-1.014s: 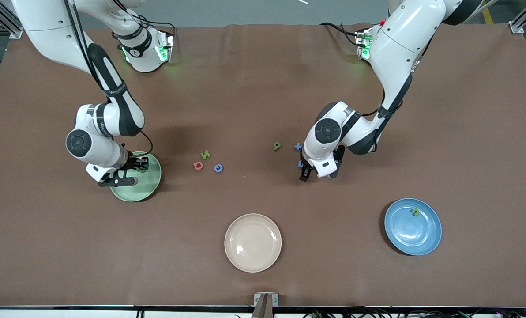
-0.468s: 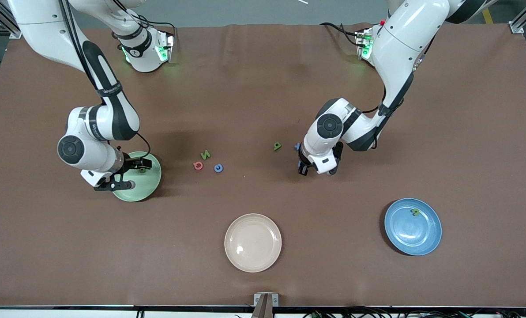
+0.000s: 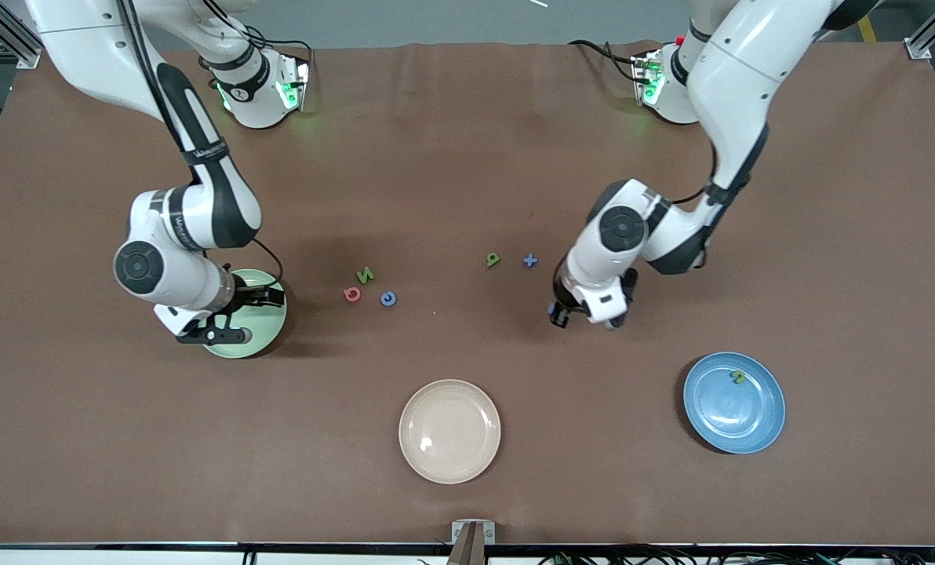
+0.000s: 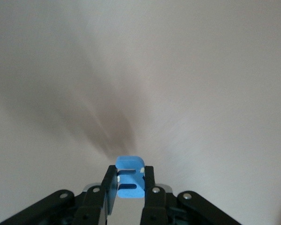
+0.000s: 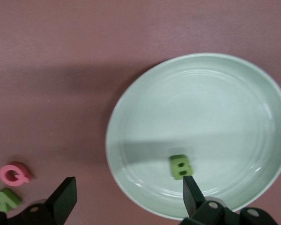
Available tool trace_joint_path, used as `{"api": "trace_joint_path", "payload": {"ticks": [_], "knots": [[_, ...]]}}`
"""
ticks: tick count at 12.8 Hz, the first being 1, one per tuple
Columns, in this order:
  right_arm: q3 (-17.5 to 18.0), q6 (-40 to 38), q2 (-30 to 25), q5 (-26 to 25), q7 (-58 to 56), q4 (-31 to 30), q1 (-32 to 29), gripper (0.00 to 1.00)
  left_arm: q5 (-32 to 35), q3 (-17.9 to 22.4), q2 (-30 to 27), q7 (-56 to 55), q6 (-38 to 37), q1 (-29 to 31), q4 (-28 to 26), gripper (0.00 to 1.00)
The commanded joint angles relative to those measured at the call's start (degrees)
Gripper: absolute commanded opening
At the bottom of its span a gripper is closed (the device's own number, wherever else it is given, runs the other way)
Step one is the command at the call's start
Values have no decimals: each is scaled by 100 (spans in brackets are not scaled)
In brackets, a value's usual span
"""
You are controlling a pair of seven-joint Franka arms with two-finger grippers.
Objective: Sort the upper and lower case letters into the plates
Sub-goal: 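Carry the blue m to the blue plate while the right gripper reaches Q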
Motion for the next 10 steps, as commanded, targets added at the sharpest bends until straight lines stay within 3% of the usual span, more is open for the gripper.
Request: {"api": "trace_joint_path", "payload": {"ticks": [1,6,10], "knots": [[-9,33,-93,28,690,1,344,100,63,-31,-138,977,-51,597,194,0],[-18,1103,363,28,2314,2,1117,100,71,31,-33,3858,-447,2073,502,0],[-18,1730,654,19,3047,-130,1523,98,71,74,493,4514,-447,2410,1098,3]]}}
